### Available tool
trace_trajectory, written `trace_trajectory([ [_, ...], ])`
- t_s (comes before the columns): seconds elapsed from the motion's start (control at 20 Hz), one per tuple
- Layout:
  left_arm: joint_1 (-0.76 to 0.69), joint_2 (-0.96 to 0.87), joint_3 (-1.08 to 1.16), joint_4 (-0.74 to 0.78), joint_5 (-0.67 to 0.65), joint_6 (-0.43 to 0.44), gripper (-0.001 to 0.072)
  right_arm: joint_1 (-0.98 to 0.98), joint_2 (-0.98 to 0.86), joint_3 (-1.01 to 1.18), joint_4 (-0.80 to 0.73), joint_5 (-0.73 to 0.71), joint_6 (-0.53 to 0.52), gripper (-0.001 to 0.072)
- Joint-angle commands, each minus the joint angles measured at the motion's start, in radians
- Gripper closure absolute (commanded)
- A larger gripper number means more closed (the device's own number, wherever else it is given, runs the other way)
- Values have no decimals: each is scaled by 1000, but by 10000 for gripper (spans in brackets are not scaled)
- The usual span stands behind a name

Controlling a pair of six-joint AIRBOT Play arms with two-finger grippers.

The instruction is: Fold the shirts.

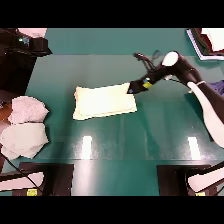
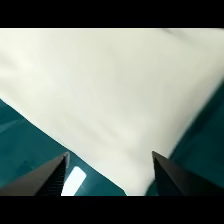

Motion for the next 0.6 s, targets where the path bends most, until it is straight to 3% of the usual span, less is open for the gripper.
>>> trace_trajectory([
  [0.0, 0, -4, -18, -62, 34, 1, 683, -132, 19, -172, 130, -59, 11, -3],
  [0.15, 0, -10, -41, -76, 50, 9, 683, -155, -11, -231, 238, -128, -10, 2],
  [0.55, 0, -15, -54, -82, 45, 20, 683, -10, -215, -72, 396, -86, -23, 16],
])
